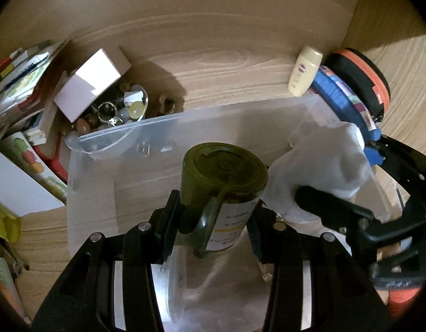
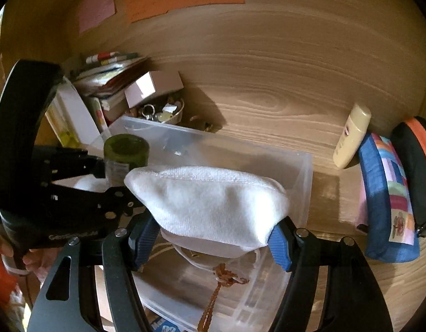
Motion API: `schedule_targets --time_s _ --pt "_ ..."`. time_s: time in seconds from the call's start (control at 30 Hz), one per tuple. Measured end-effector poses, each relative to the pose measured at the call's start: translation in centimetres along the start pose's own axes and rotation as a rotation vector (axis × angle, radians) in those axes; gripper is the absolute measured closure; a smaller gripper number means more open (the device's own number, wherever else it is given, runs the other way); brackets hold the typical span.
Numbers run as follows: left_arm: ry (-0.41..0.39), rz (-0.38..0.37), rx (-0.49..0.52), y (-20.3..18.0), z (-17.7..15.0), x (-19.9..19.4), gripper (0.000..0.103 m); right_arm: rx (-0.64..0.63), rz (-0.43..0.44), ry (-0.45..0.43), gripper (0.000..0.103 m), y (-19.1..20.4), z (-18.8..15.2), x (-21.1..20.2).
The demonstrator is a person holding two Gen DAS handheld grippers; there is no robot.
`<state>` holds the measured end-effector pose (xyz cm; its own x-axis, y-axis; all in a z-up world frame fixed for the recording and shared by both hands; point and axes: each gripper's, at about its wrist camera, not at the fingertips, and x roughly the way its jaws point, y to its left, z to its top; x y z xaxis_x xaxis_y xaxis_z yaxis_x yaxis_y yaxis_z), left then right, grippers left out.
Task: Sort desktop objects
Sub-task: 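Carry the green bottle and white cloth bag over the clear box with both tools, then open the left tool to drop the bottle while the right tool releases the white bag into the box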
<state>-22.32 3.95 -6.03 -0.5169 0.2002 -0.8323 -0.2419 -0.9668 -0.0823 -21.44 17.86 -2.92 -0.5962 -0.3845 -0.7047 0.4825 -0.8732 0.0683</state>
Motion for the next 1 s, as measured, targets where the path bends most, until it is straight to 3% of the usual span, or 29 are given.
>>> schedule_targets --time_s 0.27,0.63,0.77,0.9,1.0 --pt "0.007 0.037 0.014 -0.5 0.2 1.1 0.059 -0.018 -0.012 0.003 0.036 -0.1 -0.3 0.4" --pt "-0.008 0.013 0.003 -0.1 0.3 -0.3 0.053 -0.025 0.037 0.035 0.031 0.1 0.0 0.0" --pt "-0.043 0.037 0.005 -0.1 0.2 -2.0 0.039 -0.023 0.071 0.037 0.029 0.2 0.2 -0.5" --pt "-0.074 0.016 -0.008 0.3 0.3 -3.9 0.035 -0.036 0.081 0.030 0.025 0.8 0.4 -1.4" --pt "-0.098 0.020 -0.004 0.4 0.1 -5.2 0.030 -0.067 0.038 0.027 0.023 1.4 0.4 -2.0"
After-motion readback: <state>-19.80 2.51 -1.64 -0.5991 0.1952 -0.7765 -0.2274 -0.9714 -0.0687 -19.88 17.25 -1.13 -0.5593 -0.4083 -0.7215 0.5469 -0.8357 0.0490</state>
